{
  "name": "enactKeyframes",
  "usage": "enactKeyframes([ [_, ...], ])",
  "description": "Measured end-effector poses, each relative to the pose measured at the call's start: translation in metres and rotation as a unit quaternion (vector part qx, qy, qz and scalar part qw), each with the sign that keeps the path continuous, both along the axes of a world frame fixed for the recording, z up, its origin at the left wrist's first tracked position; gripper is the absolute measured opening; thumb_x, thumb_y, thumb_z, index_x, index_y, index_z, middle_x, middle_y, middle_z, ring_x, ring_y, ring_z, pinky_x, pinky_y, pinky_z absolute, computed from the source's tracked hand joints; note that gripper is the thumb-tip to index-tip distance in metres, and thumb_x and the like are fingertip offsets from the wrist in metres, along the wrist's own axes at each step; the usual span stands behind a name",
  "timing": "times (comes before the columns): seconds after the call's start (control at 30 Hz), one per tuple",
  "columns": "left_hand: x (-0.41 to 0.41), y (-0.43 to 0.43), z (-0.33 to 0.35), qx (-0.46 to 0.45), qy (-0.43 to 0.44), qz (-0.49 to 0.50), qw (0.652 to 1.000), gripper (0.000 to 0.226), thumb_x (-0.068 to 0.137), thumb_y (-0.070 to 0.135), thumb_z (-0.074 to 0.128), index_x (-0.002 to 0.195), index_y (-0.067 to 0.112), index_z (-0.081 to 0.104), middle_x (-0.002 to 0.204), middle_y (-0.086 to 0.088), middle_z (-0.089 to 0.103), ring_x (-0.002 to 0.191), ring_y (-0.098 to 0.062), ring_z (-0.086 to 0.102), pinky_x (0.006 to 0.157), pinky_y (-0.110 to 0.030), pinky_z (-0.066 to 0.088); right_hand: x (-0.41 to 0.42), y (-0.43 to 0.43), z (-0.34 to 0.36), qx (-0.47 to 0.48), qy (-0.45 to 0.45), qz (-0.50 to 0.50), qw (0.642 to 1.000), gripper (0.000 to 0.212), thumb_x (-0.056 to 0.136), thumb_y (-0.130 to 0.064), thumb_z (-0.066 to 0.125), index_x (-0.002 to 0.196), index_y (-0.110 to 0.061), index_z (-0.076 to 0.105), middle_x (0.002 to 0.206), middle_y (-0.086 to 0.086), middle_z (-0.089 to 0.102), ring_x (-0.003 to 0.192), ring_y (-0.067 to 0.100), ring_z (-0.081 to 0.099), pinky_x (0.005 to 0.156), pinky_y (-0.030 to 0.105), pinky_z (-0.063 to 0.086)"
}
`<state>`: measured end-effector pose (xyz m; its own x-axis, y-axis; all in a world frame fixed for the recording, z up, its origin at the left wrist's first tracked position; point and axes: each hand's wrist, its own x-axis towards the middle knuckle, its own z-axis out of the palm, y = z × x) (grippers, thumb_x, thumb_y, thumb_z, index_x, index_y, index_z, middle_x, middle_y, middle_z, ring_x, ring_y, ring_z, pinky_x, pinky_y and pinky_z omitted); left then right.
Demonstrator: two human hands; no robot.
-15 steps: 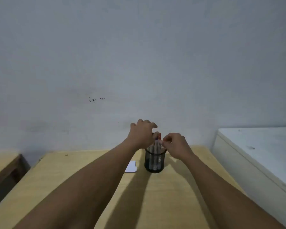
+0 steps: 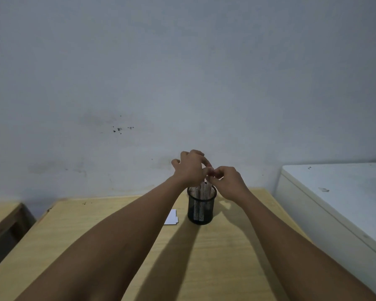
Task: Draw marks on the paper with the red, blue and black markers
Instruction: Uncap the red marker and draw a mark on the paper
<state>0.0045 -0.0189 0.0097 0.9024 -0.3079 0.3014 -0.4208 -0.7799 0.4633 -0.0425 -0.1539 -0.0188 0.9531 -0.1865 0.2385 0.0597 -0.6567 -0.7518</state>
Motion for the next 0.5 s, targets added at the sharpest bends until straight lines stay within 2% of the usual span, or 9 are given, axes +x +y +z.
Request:
enactKeyframes([
  [0.1,-0.021,0.013,0.029,-0.058,-0.013,0.022,0.998,0.016,0.093,0.043,0.061,0.088,0.032,0.071,0.132,0.008,0.059,0.13,-0.022,0.038,0.092,-0.045,0.023,-0.013,0.008,0.025,0.024,-0.005,0.019,1.0,0.018,0.091,-0.024,0.073,0.1,-0.009,0.071,0.096,0.007,0.073,0.082,0.018,0.064,0.063,0.022,0.046],
  [0.2,-0.046,0.037,0.061,-0.17,0.003,0.037,0.985,0.021,0.092,0.045,0.059,0.077,0.032,0.069,0.109,0.014,0.071,0.113,-0.019,0.055,0.092,-0.042,0.029,-0.033,0.019,0.046,0.031,0.008,0.042,0.999,0.017,0.09,-0.016,0.074,0.105,-0.008,0.071,0.094,0.007,0.074,0.082,0.018,0.067,0.073,0.03,0.054],
  [0.27,-0.061,0.06,0.079,-0.276,0.022,0.021,0.961,0.025,0.085,0.046,0.06,0.071,0.031,0.073,0.088,0.017,0.074,0.101,-0.017,0.064,0.098,-0.045,0.039,-0.05,0.027,0.059,0.059,0.012,0.068,0.996,0.02,0.091,-0.013,0.074,0.108,-0.004,0.071,0.089,0.005,0.072,0.076,0.016,0.068,0.069,0.026,0.055],
  [0.3,-0.069,0.072,0.086,-0.323,0.023,0.013,0.946,0.024,0.085,0.043,0.061,0.071,0.029,0.075,0.083,0.015,0.075,0.097,-0.017,0.066,0.096,-0.044,0.045,-0.059,0.032,0.066,0.081,0.015,0.082,0.993,0.02,0.091,-0.012,0.074,0.108,-0.004,0.071,0.089,0.006,0.072,0.074,0.016,0.068,0.065,0.023,0.053],
  [0.33,-0.08,0.083,0.094,-0.364,0.027,0.01,0.931,0.022,0.088,0.037,0.063,0.076,0.024,0.077,0.082,0.011,0.074,0.093,-0.017,0.065,0.088,-0.037,0.049,-0.068,0.036,0.073,0.108,0.016,0.094,0.99,0.02,0.09,-0.012,0.075,0.108,-0.005,0.071,0.09,0.007,0.073,0.075,0.017,0.069,0.063,0.022,0.052],
  [0.4,-0.098,0.106,0.102,-0.419,0.045,0.019,0.907,0.02,0.095,0.025,0.063,0.087,0.012,0.075,0.085,0.002,0.072,0.082,-0.013,0.059,0.071,-0.025,0.045,-0.081,0.045,0.085,0.2,0.005,0.096,0.975,0.022,0.088,-0.012,0.078,0.109,-0.006,0.07,0.095,0.009,0.073,0.08,0.02,0.07,0.068,0.029,0.058],
  [0.47,-0.111,0.128,0.103,-0.432,0.067,0.025,0.899,0.017,0.095,0.024,0.065,0.089,0.011,0.075,0.089,-0.002,0.074,0.081,-0.014,0.056,0.075,-0.027,0.044,-0.089,0.053,0.095,0.353,-0.028,0.081,0.932,0.025,0.086,-0.007,0.079,0.109,-0.005,0.069,0.094,0.01,0.07,0.078,0.02,0.068,0.073,0.035,0.061],
  [0.5,-0.118,0.139,0.102,-0.424,0.077,0.019,0.902,0.017,0.093,0.025,0.067,0.091,0.01,0.077,0.092,-0.004,0.075,0.084,-0.016,0.057,0.079,-0.029,0.044,-0.093,0.059,0.1,0.44,-0.048,0.08,0.893,0.024,0.085,-0.004,0.079,0.107,-0.003,0.069,0.091,0.011,0.069,0.074,0.02,0.067,0.071,0.033,0.061],
])
